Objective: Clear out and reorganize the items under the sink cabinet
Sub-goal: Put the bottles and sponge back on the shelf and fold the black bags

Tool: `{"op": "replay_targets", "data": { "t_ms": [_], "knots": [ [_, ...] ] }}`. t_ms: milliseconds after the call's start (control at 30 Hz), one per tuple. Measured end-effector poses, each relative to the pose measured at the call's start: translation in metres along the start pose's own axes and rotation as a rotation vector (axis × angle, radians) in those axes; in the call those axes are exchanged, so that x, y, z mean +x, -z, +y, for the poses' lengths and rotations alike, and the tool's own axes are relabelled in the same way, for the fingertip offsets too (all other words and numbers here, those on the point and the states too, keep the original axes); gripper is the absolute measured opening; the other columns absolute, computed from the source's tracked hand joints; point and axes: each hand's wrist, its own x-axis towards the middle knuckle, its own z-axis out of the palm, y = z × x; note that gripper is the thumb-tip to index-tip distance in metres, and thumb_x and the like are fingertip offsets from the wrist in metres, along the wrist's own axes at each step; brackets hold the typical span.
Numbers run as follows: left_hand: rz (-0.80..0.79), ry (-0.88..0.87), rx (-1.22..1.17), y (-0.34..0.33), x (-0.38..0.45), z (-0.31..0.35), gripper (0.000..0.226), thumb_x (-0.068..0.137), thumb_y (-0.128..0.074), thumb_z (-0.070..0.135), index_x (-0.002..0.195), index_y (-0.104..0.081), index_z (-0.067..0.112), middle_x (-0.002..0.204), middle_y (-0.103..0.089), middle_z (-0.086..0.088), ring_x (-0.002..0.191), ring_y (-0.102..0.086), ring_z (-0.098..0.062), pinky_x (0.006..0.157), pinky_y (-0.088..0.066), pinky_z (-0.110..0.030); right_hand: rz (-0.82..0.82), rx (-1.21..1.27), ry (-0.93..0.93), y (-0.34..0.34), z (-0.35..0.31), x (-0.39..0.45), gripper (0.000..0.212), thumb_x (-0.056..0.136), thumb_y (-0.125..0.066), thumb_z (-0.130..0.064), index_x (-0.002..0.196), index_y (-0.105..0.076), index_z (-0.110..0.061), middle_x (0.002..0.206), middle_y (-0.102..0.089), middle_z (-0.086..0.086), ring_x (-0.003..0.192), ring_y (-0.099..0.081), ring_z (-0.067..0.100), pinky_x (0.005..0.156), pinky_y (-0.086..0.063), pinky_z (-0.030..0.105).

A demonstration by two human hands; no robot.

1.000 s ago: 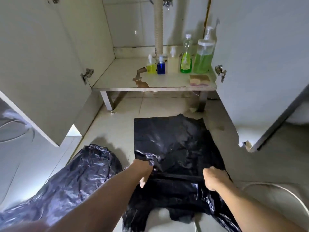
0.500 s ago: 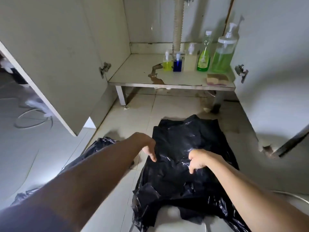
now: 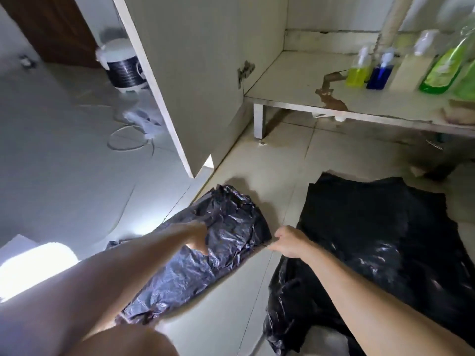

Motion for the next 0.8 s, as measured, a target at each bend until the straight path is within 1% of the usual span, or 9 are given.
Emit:
{"op": "replay_targets", "data": {
  "t_ms": [67,133,200,267,367,467,567,667,800],
  "knots": [
    [0.084,0.152,-0.094,-0.022,0.011,-0.035,0.087,0.077,-0.073,0.045,0.142,-0.030,0.005,0.132,-0.048,-0.014,0.114,-0.052,-0.026,0.099,-0.048,-0.038,0.023,0.062,-0.037,-0.024,-0.004,0.015,0.051,0.081,-0.064,-0.029,0.124,-0.051,-0.005,0.125,-0.057,0.013,0.112,-0.056,0.028,0.083,-0.048,0.028],
    [0.111,0.256,-0.172,-0.042,0.021,-0.068,0.095,0.074,-0.075,0.047,0.144,-0.026,0.006,0.139,-0.040,-0.016,0.122,-0.044,-0.028,0.103,-0.044,-0.040,0.075,0.166,-0.068,-0.039,-0.010,0.025,0.061,0.080,-0.068,-0.029,0.131,-0.044,-0.005,0.132,-0.052,0.013,0.118,-0.053,0.028,0.088,-0.046,0.029],
    [0.087,0.336,-0.268,-0.060,0.028,-0.095,0.095,0.070,-0.079,0.043,0.142,-0.029,0.006,0.127,-0.049,-0.012,0.115,-0.048,-0.025,0.100,-0.047,-0.036,0.090,0.263,-0.089,-0.046,-0.015,0.035,0.065,0.082,-0.069,-0.031,0.134,-0.041,-0.004,0.134,-0.051,0.014,0.120,-0.052,0.030,0.088,-0.045,0.028],
    [0.045,0.375,-0.345,-0.074,0.028,-0.109,0.093,0.067,-0.081,0.037,0.138,-0.032,0.002,0.107,-0.055,-0.005,0.097,-0.056,-0.019,0.087,-0.054,-0.028,0.074,0.298,-0.108,-0.052,-0.017,0.041,0.064,0.084,-0.066,-0.036,0.134,-0.042,-0.004,0.134,-0.052,0.012,0.121,-0.052,0.029,0.089,-0.044,0.027],
    [0.011,0.360,-0.325,-0.088,0.027,-0.115,0.065,0.073,-0.078,0.026,0.124,-0.044,0.004,0.100,-0.061,-0.003,0.089,-0.061,-0.017,0.082,-0.057,-0.025,0.014,0.176,-0.102,-0.061,-0.021,0.041,0.051,0.088,-0.059,-0.041,0.124,-0.054,-0.006,0.124,-0.059,0.010,0.114,-0.056,0.027,0.087,-0.045,0.028],
    [0.121,0.333,-0.224,-0.088,0.024,-0.116,0.019,0.088,-0.060,0.019,0.105,-0.063,0.010,0.086,-0.066,-0.001,0.077,-0.066,-0.016,0.072,-0.059,-0.028,0.016,0.149,-0.009,-0.068,-0.026,0.036,0.023,0.089,-0.057,-0.032,0.099,-0.062,-0.012,0.099,-0.060,0.008,0.093,-0.059,0.025,0.069,-0.043,0.026],
    [0.105,0.301,-0.149,-0.067,0.013,-0.110,0.016,0.094,-0.051,0.019,0.098,-0.064,0.010,0.077,-0.060,0.001,0.071,-0.064,-0.015,0.069,-0.058,-0.026,0.016,0.160,0.095,-0.052,-0.030,0.023,0.010,0.089,-0.057,-0.029,0.092,-0.054,-0.020,0.085,-0.050,0.000,0.081,-0.047,0.017,0.054,-0.031,0.021],
    [0.012,0.268,-0.121,-0.027,-0.004,-0.099,0.020,0.090,-0.059,0.031,0.099,-0.065,0.013,0.083,-0.060,0.002,0.082,-0.061,-0.015,0.080,-0.054,-0.024,0.046,0.132,0.153,-0.001,-0.032,-0.002,0.019,0.084,-0.064,-0.026,0.074,-0.053,-0.014,0.070,-0.050,0.000,0.067,-0.047,0.015,0.054,-0.029,0.026],
    [-0.055,0.195,-0.246,0.047,-0.038,-0.060,0.033,0.087,-0.065,0.025,0.116,-0.064,0.010,0.117,-0.066,-0.010,0.091,-0.061,-0.022,0.084,-0.052,-0.030,0.150,0.025,0.154,0.095,-0.016,-0.047,0.031,0.079,-0.070,-0.030,0.060,-0.048,-0.017,0.064,-0.054,-0.002,0.059,-0.050,0.013,0.053,-0.032,0.026]
  ]
}}
